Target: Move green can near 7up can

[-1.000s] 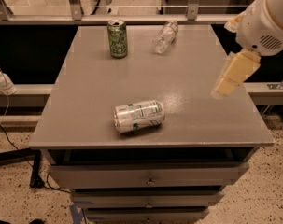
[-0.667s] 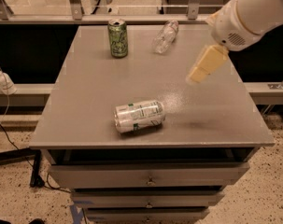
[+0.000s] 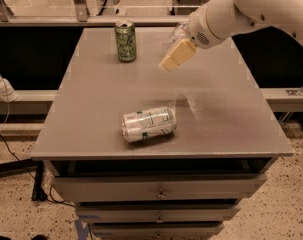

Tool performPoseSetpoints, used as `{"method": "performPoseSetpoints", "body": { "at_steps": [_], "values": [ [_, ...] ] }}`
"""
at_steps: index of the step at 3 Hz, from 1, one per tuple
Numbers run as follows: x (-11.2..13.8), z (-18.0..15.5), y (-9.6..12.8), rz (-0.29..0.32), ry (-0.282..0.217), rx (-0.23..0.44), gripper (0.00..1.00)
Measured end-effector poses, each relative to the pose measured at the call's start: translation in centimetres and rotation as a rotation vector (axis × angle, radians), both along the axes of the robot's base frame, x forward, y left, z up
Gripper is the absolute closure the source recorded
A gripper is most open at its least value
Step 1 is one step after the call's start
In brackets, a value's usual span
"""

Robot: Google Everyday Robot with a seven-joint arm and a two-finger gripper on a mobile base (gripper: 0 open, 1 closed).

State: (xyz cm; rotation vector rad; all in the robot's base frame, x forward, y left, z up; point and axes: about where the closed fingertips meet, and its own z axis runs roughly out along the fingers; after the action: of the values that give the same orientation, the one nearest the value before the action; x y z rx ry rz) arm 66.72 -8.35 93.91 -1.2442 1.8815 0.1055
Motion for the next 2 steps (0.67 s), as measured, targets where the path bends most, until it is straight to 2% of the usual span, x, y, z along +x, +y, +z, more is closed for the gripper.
{"method": "performPoseSetpoints", "body": {
  "at_steps": [1, 2],
  "values": [
    [0.0, 0.0, 0.0, 0.000, 0.000, 0.000, 0.00],
    [1.1, -0.1, 2.7, 0.060, 0.003, 0.074, 0.00]
  ]
}}
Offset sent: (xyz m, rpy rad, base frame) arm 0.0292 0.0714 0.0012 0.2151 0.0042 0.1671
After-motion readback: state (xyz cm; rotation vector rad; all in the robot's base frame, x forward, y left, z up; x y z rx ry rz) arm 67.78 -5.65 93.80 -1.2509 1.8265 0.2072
